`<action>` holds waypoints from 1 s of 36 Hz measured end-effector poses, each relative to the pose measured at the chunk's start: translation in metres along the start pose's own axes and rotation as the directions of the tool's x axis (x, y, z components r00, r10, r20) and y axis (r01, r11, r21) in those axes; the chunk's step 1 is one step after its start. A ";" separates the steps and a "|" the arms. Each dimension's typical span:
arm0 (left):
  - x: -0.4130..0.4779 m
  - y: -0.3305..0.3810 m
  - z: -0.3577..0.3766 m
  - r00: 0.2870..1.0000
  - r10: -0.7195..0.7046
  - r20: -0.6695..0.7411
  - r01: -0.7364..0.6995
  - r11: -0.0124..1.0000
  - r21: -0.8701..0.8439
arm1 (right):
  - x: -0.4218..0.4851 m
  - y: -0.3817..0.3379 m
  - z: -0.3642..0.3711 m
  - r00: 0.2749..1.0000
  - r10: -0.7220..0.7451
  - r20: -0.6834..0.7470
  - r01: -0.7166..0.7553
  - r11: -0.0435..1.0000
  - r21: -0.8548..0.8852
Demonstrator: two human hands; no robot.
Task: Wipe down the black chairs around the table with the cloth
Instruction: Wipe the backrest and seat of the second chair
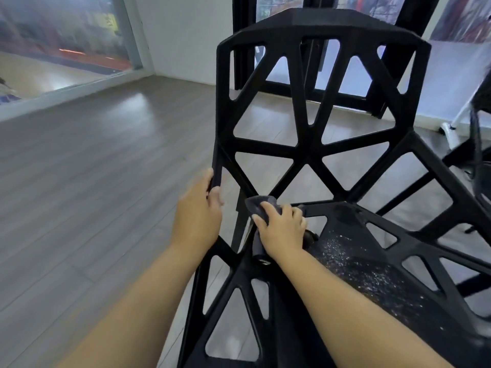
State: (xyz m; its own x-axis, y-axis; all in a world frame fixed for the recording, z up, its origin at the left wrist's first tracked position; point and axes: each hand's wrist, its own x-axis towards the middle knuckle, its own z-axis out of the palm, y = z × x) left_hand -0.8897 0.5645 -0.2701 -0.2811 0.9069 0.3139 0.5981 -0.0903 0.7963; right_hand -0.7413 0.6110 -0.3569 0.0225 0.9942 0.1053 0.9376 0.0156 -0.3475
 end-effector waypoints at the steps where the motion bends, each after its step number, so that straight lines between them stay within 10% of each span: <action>1: -0.007 -0.002 -0.002 1.000 -0.027 0.012 0.028 0.999 -0.045 | 0.000 -0.002 0.002 1.000 0.001 -0.001 -0.001 1.000 0.005; 6: -0.024 -0.005 -0.005 0.996 -0.084 0.005 0.084 0.982 -0.171 | -0.011 -0.010 -0.006 0.996 -0.059 0.073 0.061 0.998 -0.032; 14: -0.020 -0.006 -0.003 0.997 -0.083 0.005 0.083 0.980 -0.178 | -0.058 -0.022 -0.030 0.956 -0.140 0.259 0.029 0.920 0.391; 21: -0.022 -0.007 -0.004 0.996 -0.092 0.020 0.095 0.974 -0.207 | -0.078 -0.013 -0.012 0.936 -0.302 0.180 0.260 0.939 0.226; 31: -0.024 -0.006 -0.005 0.993 -0.117 0.012 0.118 0.976 -0.183 | -0.004 -0.031 0.002 0.983 0.133 0.125 -0.149 0.980 0.132; 36: -0.024 -0.004 -0.007 0.994 -0.108 0.018 0.109 0.976 -0.187 | -0.024 -0.030 -0.008 0.977 0.092 0.194 -0.125 0.978 0.169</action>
State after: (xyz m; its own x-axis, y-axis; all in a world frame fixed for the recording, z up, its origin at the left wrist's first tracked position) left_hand -0.8905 0.5407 -0.2773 -0.3301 0.9187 0.2167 0.4127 -0.0660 0.9085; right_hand -0.7671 0.5859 -0.3416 0.0408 0.9931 -0.1096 0.8551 -0.0915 -0.5103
